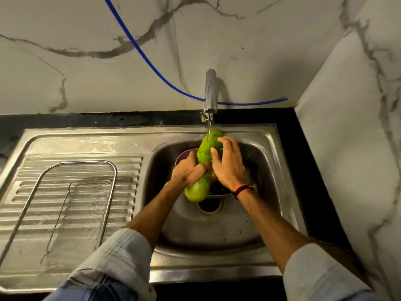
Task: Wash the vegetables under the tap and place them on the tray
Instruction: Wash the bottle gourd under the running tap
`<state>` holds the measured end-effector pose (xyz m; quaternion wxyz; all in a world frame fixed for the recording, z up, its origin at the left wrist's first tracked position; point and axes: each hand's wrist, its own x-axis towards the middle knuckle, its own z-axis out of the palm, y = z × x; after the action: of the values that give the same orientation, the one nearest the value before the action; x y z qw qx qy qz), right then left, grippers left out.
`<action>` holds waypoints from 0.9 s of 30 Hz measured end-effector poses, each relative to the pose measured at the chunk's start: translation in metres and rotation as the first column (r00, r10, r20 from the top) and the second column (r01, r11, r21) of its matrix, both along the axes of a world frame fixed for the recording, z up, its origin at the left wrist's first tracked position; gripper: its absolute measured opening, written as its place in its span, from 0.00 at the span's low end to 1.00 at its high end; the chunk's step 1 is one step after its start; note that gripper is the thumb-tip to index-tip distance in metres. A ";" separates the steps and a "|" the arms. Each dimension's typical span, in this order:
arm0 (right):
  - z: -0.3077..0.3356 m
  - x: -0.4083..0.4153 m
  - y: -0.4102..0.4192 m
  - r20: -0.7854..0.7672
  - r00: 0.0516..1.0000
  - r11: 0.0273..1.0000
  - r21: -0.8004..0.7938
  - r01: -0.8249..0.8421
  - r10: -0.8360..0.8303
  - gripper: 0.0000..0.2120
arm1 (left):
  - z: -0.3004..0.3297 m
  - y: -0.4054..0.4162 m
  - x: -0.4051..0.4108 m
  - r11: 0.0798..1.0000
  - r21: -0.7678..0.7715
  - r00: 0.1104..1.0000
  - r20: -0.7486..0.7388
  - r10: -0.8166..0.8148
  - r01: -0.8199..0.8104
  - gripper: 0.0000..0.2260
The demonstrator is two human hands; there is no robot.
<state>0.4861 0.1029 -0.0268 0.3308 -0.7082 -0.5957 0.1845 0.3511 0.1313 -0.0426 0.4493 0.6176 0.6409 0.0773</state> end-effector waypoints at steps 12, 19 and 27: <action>0.022 -0.018 0.003 -0.601 0.799 0.910 -0.323 -0.260 0.015 0.31 | 0.014 -0.035 0.023 0.890 -0.326 0.505 0.736 0.450 -0.318 0.28; -0.004 -0.014 -0.014 -0.611 0.785 0.922 -0.240 -0.304 0.100 0.27 | -0.002 -0.038 0.020 0.889 -0.246 0.470 0.777 0.420 -0.387 0.27; -0.035 -0.021 0.000 -0.573 0.808 0.938 -0.185 -0.291 0.138 0.32 | -0.027 -0.034 0.017 0.905 -0.097 0.517 0.793 0.321 -0.414 0.24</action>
<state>0.4651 0.1033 -0.0613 0.3676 -0.5898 -0.5218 0.4948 0.3681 0.0974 -0.0692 0.6264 0.3907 0.4844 0.4694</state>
